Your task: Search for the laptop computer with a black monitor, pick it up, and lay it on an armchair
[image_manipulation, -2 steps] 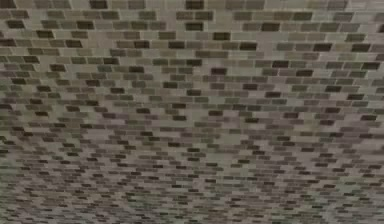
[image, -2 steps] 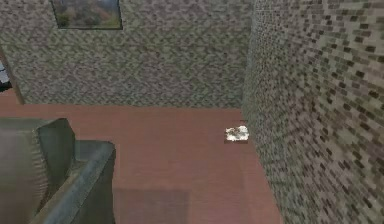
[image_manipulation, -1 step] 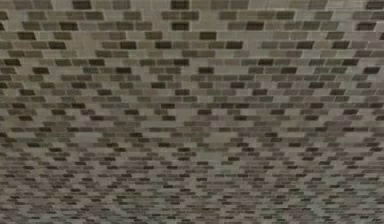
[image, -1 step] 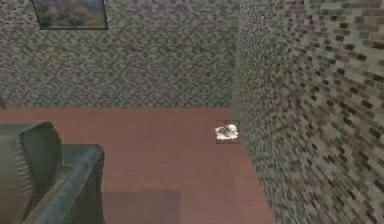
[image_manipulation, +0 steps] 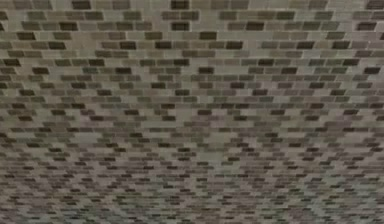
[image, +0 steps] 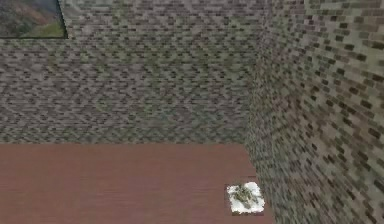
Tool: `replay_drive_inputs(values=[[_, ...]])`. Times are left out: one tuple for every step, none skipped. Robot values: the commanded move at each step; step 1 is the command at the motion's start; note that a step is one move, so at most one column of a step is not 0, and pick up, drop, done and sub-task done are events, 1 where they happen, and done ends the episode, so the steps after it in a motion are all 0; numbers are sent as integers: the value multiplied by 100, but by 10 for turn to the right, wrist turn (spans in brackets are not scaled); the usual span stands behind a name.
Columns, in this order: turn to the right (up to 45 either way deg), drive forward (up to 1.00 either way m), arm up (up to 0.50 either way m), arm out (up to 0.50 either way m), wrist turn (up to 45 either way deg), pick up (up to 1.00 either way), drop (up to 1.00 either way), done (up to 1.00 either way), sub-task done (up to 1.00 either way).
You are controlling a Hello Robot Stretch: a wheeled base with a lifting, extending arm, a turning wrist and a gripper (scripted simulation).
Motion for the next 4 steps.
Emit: replay_drive_inputs(values=[[120, 0, 0, 0, 0, 0, 0, 0, 0], [0, 20, 0, 0, 0, 0, 0, 0, 0], [-450, 0, 0, 0, 0, 0, 0, 0, 0], [-120, 0, 0, 0, 0, 0, 0, 0, 0]])
